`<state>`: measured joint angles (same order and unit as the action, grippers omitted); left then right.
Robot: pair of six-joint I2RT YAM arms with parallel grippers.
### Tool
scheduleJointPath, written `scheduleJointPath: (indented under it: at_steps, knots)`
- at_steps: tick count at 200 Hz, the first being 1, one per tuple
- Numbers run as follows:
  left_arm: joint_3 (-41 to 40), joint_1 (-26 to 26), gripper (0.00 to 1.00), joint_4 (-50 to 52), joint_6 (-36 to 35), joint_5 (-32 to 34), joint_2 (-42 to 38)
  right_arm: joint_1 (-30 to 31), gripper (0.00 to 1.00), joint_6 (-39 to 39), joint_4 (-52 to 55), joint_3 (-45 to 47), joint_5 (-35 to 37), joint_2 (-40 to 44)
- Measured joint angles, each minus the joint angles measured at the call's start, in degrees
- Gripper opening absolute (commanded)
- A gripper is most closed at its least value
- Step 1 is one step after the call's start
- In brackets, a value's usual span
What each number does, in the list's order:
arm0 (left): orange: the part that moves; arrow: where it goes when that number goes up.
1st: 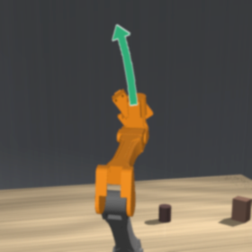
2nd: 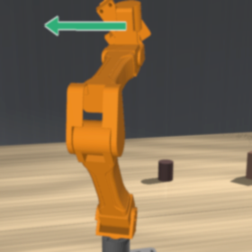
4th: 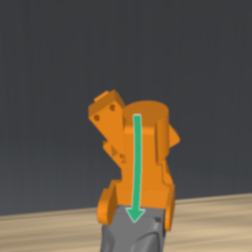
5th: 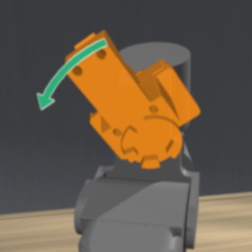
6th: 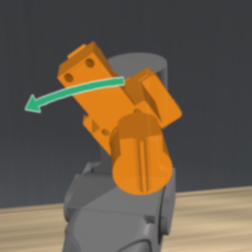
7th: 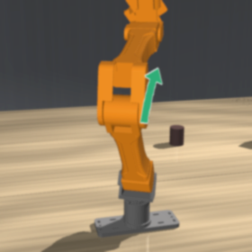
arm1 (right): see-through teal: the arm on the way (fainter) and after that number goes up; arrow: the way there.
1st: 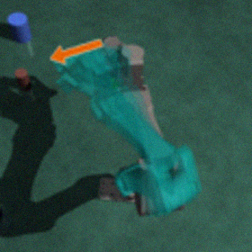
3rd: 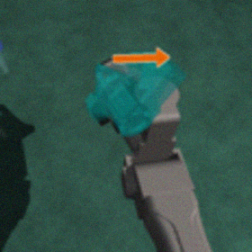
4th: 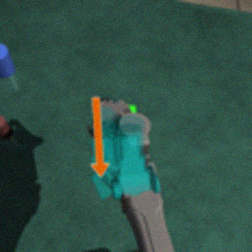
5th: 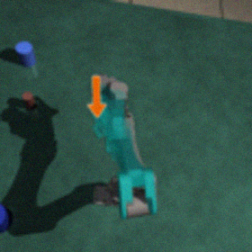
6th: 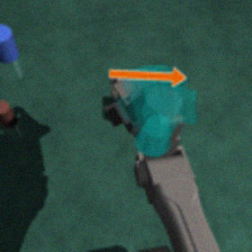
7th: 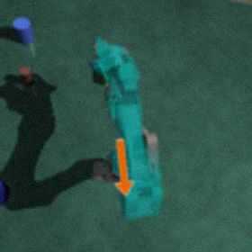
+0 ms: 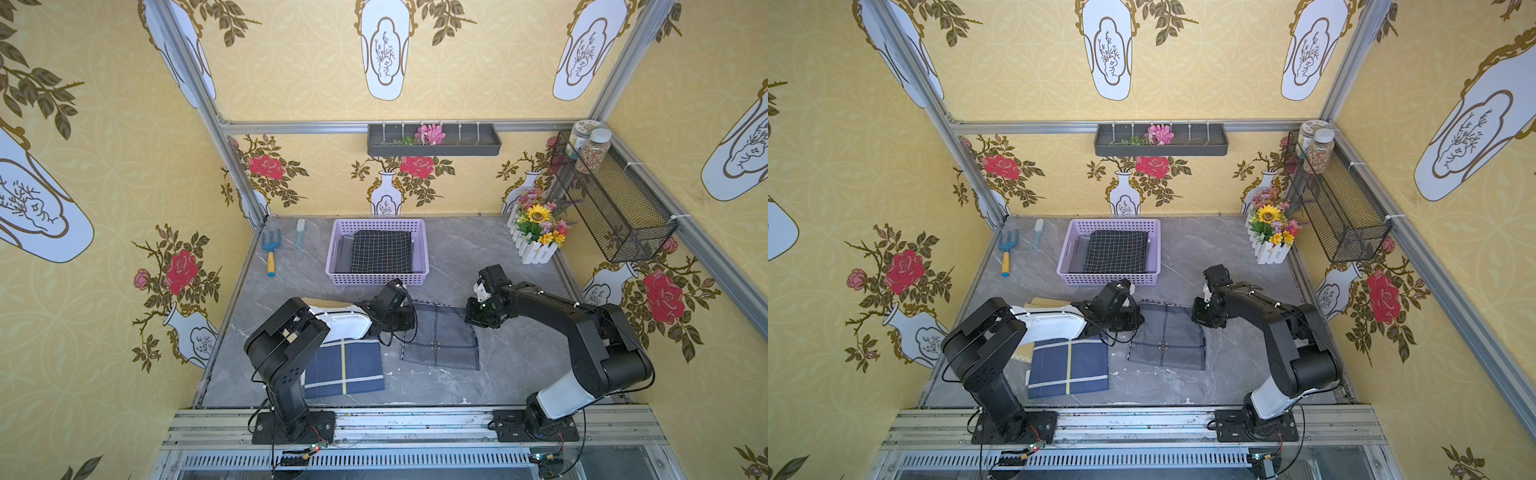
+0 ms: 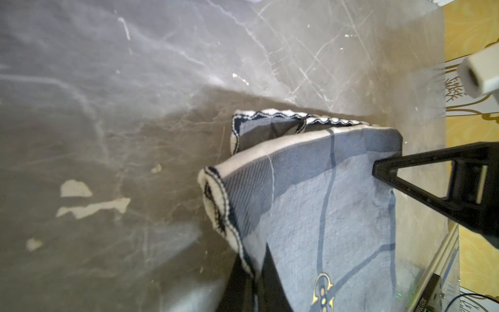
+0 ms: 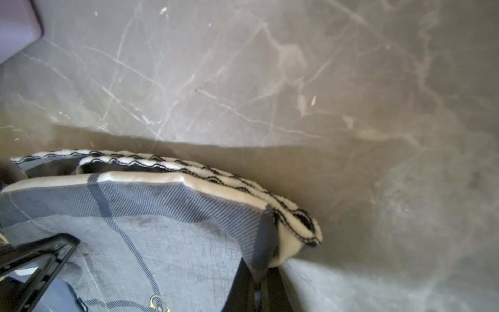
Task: Put the folded pillowcase in the basket
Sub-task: Pick up the pillowcase from the center of the board, then place the pillowcase in the basket.
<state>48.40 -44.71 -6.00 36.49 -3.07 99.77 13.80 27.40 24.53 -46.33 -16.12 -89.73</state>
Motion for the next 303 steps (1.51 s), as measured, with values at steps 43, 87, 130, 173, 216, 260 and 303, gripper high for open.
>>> scheduleJointPath:
  at_steps: [43, 87, 130, 173, 216, 260, 303]
  knots:
    - [0.44, 0.02, 0.0, 0.74, 0.0, 1.22, -3.78, 0.02, 0.01, -0.22, 1.03, 0.42, 0.48, 5.66]
    - [2.25, 0.13, 0.0, 3.17, -0.83, 3.43, -8.31, 0.04, 0.0, -0.22, 1.86, -0.31, 1.49, 13.68]
    - [2.78, 1.4, 0.0, 4.5, -2.49, 4.52, -13.44, 0.9, 0.01, -0.17, 1.75, -2.36, 1.25, 18.8]
    - [4.11, 5.09, 0.0, 5.84, -5.33, 4.98, -17.55, 3.32, 0.01, -0.24, 0.79, -8.85, 1.33, 17.9]
    - [5.4, 10.95, 0.0, 7.06, -9.01, 4.59, -20.24, 7.72, 0.01, -0.66, -0.42, -17.11, 3.08, 12.37]
    - [7.63, 16.44, 0.0, 7.96, -12.79, 4.79, -20.44, 11.98, 0.01, -1.05, -1.88, -25.9, 7.3, 4.24]
    - [10.6, 22.64, 0.0, 7.3, -15.54, 2.21, -18.4, 12.9, 0.01, -1.03, -5.4, -33.27, 7.06, -3.82]
